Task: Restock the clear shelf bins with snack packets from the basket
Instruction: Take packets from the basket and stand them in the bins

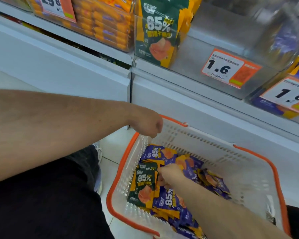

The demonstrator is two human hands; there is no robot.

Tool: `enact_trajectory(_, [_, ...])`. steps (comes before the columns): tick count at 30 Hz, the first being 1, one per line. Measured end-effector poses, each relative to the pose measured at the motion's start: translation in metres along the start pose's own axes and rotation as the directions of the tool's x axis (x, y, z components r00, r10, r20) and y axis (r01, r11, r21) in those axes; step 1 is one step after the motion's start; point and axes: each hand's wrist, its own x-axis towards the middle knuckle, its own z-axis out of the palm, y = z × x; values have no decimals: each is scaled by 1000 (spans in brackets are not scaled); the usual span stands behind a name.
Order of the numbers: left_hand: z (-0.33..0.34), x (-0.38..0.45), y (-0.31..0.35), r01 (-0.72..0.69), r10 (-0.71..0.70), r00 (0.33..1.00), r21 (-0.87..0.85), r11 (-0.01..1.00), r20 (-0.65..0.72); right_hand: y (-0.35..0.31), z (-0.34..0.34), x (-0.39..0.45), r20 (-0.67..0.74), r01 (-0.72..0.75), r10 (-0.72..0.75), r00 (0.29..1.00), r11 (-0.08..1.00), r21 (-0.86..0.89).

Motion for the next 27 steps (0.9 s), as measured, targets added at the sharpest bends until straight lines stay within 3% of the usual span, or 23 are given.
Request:
enact_trajectory(6, [-5, 3, 2, 0, 0, 1000, -20, 1000, -16, 11, 22, 6, 56, -31, 34, 998, 998, -57])
enact_trajectory(10, [-4, 6, 3, 5, -5, 1000, -19, 1000, 5, 11, 26, 0, 159, -117, 108, 981, 992, 51])
enact_trajectory(12, [-4, 5, 2, 6, -6, 1000, -11, 1000, -4, 15, 29, 1, 181, -76, 79, 980, 997, -24])
enact_trajectory(21, [-9, -6, -11, 64, -65, 997, -28, 998, -42, 0, -7, -3, -19, 222, -235, 972, 937, -269])
enact_trajectory(27, [-7, -8, -21, 117, -117, 993, -32, 993, 2, -48, -59, -42, -162, 390, -387, 908, 921, -15])
